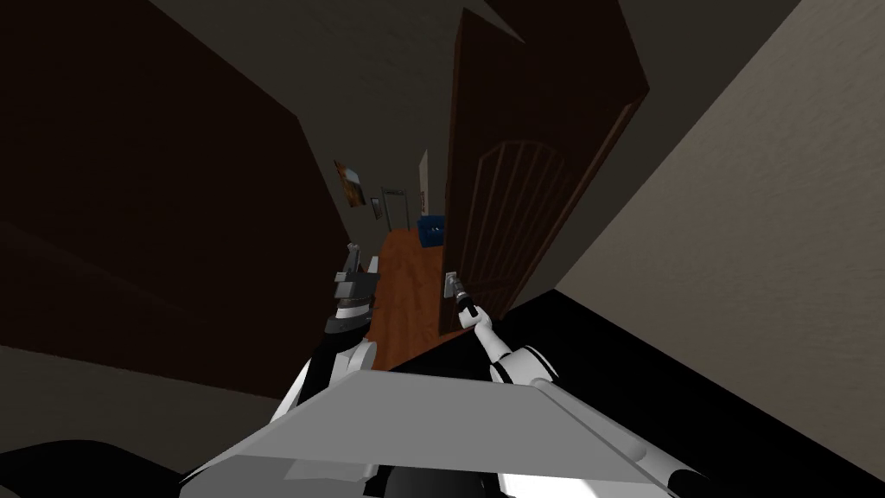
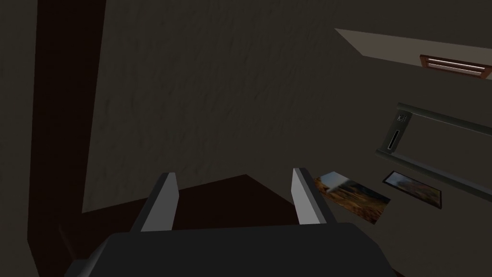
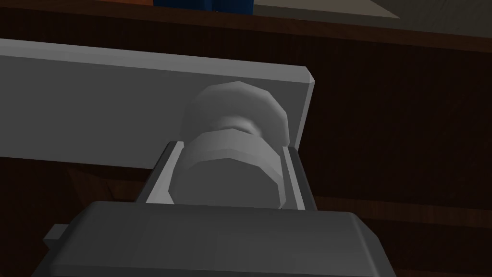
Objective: Push the door open
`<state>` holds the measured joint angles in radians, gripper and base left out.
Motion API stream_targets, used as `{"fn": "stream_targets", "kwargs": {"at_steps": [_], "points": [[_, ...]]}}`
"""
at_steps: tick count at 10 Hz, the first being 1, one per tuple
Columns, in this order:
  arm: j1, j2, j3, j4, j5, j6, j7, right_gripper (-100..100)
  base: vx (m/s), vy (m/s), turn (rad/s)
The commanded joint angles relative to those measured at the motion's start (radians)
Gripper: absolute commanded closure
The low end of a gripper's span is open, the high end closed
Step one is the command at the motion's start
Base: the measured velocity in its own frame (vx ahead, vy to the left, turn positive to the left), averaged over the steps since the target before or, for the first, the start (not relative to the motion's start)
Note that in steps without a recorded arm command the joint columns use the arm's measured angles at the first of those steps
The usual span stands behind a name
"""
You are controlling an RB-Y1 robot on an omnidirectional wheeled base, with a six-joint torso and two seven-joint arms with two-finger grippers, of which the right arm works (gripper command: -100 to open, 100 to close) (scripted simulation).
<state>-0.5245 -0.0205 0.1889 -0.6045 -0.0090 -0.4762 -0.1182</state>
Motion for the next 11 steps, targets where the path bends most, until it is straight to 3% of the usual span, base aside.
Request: {"fn": "stream_targets", "kwargs": {"at_steps": [1,4,5,8,10,11], "points": [[-0.029,-0.012,-0.021,0.049,-0.008,-0.032,0.007,100,0.134,0.118,-0.045],[-0.028,-0.025,-0.04,0.049,-0.014,-0.032,0.014,100,0.095,0.075,-0.027],[-0.026,-0.037,-0.06,0.05,-0.022,-0.032,0.021,100,0.13,0.135,-0.103],[-0.025,-0.04,-0.067,0.051,-0.024,-0.032,0.024,100,0.094,0.109,-0.044],[-0.022,-0.053,-0.095,0.051,-0.035,-0.032,0.034,100,0.129,0.106,-0.111],[-0.02,-0.052,-0.084,0.046,-0.032,-0.027,0.028,-100,-0.055,0.049,-0.039]]}}
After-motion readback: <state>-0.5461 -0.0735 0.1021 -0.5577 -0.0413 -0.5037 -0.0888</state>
